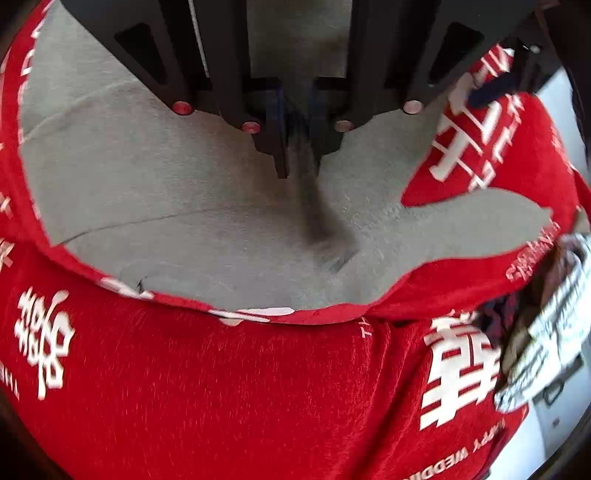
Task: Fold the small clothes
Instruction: 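Lay the sleeve on the sweater body and open the right gripper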
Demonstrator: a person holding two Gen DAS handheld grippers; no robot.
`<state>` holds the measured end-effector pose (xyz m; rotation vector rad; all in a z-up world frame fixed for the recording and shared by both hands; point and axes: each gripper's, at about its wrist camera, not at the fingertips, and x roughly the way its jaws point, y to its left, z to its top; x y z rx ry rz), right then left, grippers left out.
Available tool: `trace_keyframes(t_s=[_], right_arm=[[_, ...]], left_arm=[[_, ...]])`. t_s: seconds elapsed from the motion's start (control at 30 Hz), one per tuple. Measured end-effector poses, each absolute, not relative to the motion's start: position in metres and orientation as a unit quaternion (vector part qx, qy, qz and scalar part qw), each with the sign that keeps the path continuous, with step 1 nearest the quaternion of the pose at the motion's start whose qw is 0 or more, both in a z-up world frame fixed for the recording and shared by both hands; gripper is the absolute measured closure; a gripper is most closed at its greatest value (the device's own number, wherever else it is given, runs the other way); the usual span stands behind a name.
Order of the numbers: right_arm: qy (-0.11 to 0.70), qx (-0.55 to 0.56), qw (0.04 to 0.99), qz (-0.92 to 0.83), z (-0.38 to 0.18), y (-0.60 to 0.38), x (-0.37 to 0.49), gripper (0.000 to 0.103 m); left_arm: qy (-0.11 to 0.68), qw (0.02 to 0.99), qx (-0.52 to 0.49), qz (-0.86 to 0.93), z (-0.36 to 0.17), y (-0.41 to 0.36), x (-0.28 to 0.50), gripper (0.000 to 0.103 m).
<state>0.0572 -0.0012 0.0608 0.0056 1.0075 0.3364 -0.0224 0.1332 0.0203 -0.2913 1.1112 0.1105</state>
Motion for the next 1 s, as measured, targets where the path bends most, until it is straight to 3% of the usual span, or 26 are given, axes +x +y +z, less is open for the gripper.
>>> trace_keyframes(t_s=[0.13,0.2,0.5,0.67,0.87,1.0], right_arm=[[0.47,0.028,0.862,0.185,0.071,-0.006,0.059,0.049],[0.454,0.044,0.868,0.199,0.082,-0.012,0.057,0.043],[0.423,0.107,0.881,0.183,0.108,-0.078,0.065,0.04],[0.45,0.051,0.888,0.076,0.079,-0.137,0.073,0.04],[0.472,0.073,0.878,-0.014,0.048,-0.216,0.085,0.04],[0.499,0.117,0.858,0.028,0.028,-0.248,0.107,0.04]], left_arm=[[0.525,0.838,-0.135,0.058,0.022,0.132,-0.023,0.001],[0.524,0.838,-0.14,0.065,0.024,0.134,-0.025,0.001],[0.498,0.849,-0.15,0.098,0.053,0.134,-0.039,0.001],[0.5,0.858,-0.111,0.046,0.066,0.091,-0.016,0.001],[0.508,0.859,-0.051,-0.022,0.062,0.015,0.02,0.001],[0.525,0.85,0.002,-0.035,0.042,-0.021,0.041,0.001]])
